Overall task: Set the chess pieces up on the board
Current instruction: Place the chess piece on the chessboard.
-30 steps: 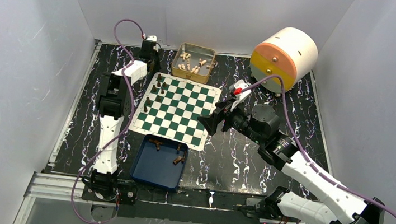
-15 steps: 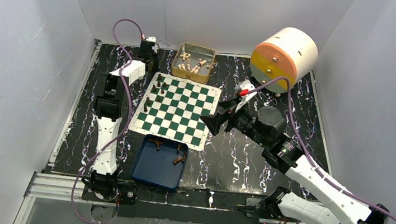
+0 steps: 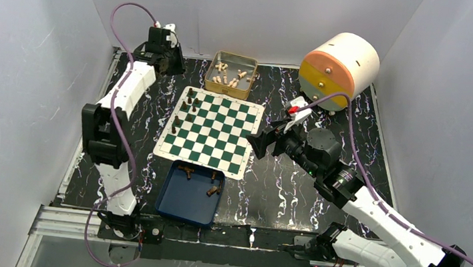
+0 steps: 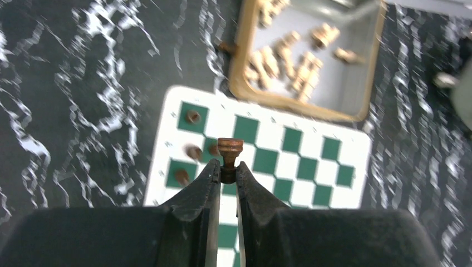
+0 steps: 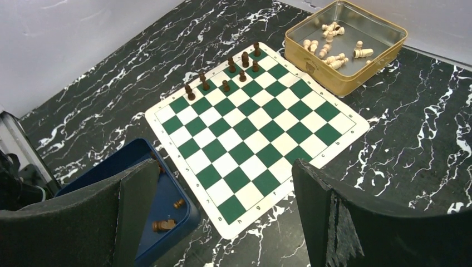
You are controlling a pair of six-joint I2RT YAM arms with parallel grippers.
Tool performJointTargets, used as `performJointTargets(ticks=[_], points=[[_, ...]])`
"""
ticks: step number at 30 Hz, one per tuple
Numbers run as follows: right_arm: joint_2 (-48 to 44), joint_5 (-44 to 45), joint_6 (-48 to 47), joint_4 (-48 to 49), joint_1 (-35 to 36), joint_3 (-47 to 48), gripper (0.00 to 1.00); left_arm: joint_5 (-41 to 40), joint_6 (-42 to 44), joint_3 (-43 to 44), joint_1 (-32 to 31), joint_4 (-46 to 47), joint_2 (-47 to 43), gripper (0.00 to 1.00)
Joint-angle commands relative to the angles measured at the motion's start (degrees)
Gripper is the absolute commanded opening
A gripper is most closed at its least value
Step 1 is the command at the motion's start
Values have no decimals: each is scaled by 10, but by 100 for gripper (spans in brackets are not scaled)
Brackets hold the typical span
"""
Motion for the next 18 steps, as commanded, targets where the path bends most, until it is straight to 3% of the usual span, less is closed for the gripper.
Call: performJointTargets(ticks=[1,4,10,18], points=[[-11,-9,-56,16,1,-3,99,143,-18,-50,0,-102,-85,0],[-7,-47,-105,50,1,-23,98,220,-24,-99,-2,-114,-132,0],[24,-183,-240,120,1,-44,80,290,-13,-184,-33,-153,-223,0],[161,-268,-406,64,0,47,66,355,-29,-257,-123,-158,-304,0]])
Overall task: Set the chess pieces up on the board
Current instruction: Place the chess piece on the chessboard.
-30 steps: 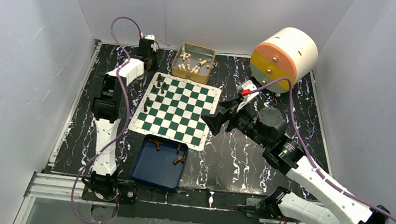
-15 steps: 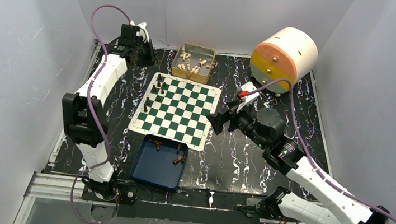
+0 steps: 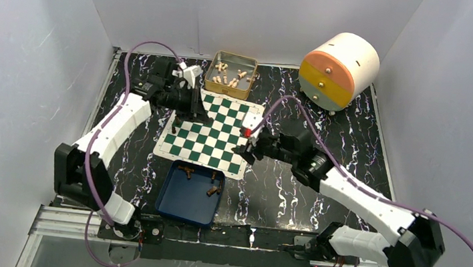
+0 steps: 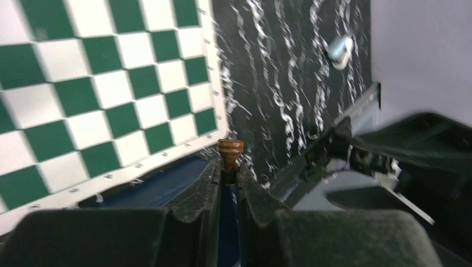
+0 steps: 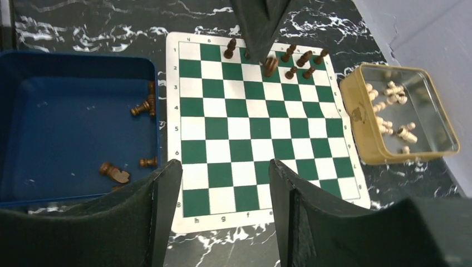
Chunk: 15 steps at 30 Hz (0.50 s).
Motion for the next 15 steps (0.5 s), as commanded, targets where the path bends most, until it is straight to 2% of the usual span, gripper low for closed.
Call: performJointTargets(ticks=[1,6,15], points=[[50,-62,-125,24,1,58,64,65,-13,-29,-55,-10,-57,0],[83,-104,-191,51,1,54,61,116,-16,-54,-75,-9,-70,0],[103,-141,-249,41,4,63,63,141,-11,-59,-76,-20,-72,0]])
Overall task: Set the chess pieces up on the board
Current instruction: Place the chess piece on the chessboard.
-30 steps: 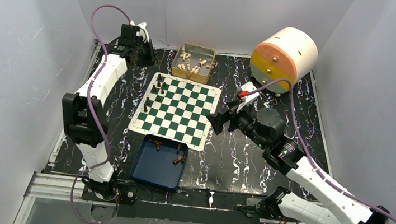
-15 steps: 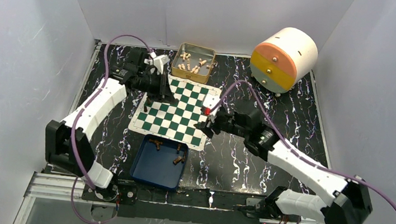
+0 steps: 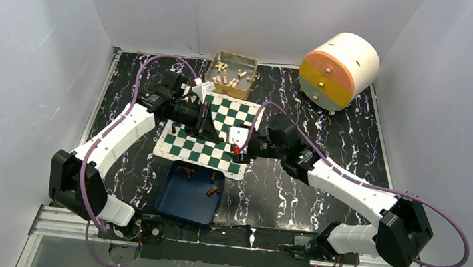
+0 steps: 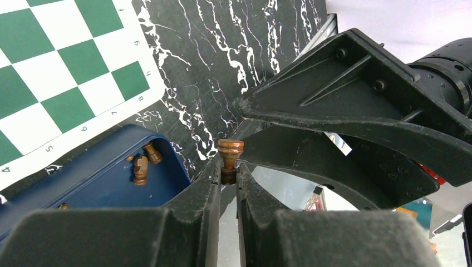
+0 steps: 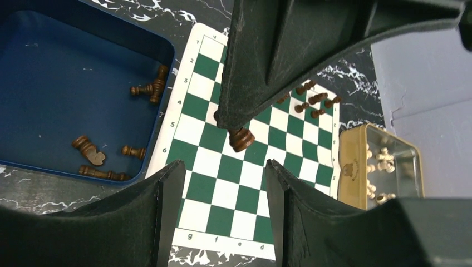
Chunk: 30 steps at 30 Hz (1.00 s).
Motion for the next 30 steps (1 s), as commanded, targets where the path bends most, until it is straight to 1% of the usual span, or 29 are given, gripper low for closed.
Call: performJointTargets(ticks=[1,7,12,17,22,26,30], points=[[1,-28,-45,32,6,32,63,37,2,4,1,-13,-19,0],[17,-26,-77,-1,12,50,62,37,0,1,1,-14,-15,0],[25,-18,-95,-5,21,55,61,43,-4,-2,0,-14,-14,0],[22,-18,-105,-7,27,51,50,35,-8,-3,-1,-13,-16,0],[23,-23,-118,-11,32,49,42,42,-10,-3,-2,-13,-8,0],[22,-27,-119,-7,36,45,38,42,-13,1,-2,-13,-5,0],[23,-29,-120,1,38,43,30,43,-14,1,-2,-12,-1,0]])
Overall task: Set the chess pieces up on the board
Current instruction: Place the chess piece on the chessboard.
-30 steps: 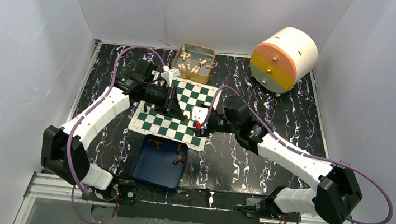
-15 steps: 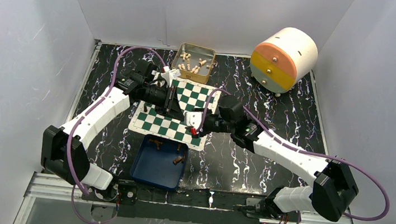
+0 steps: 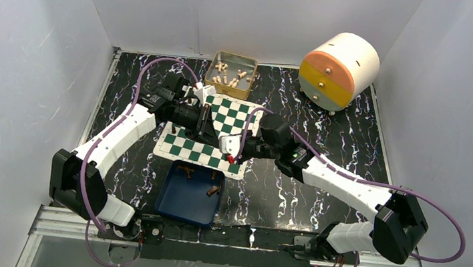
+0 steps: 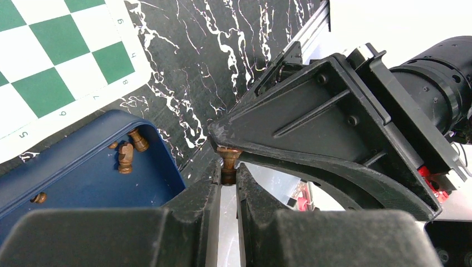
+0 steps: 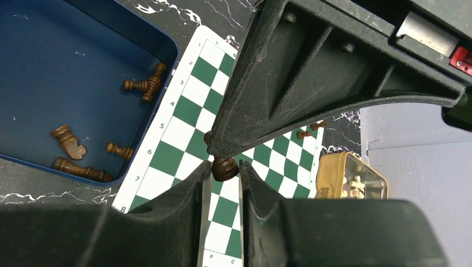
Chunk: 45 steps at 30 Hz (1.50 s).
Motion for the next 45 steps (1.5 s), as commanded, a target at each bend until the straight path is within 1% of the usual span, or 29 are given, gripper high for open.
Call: performJointTargets(ticks=[1,7,10,13,16,19,23,28,33,39,45], points=[[-4,-20,-8,19,12,16,29,19,-5,2,-2,9,-1,0],[-3,-29,14,26,13,12,18,14,-14,5,-2,19,1,0],[-4,-20,59,48,13,6,15,2,-23,8,-1,26,-1,15],[-10,2,139,84,14,-2,14,-22,-40,14,-2,45,-12,28],[-22,32,225,113,13,-12,12,-73,-76,11,-1,84,-43,33],[-41,69,304,152,14,-31,11,-101,-118,-4,-1,140,-84,34],[-57,128,383,166,13,-39,13,-125,-122,-2,-1,149,-103,35],[-62,156,424,161,13,-25,13,-138,-115,-5,-1,161,-109,38],[-54,166,460,161,13,-13,13,-112,-125,-14,-1,172,-100,39],[-50,179,489,171,12,-11,14,-98,-129,-20,-1,173,-98,37],[-49,185,496,173,13,-9,14,-95,-127,-23,-1,173,-99,35]])
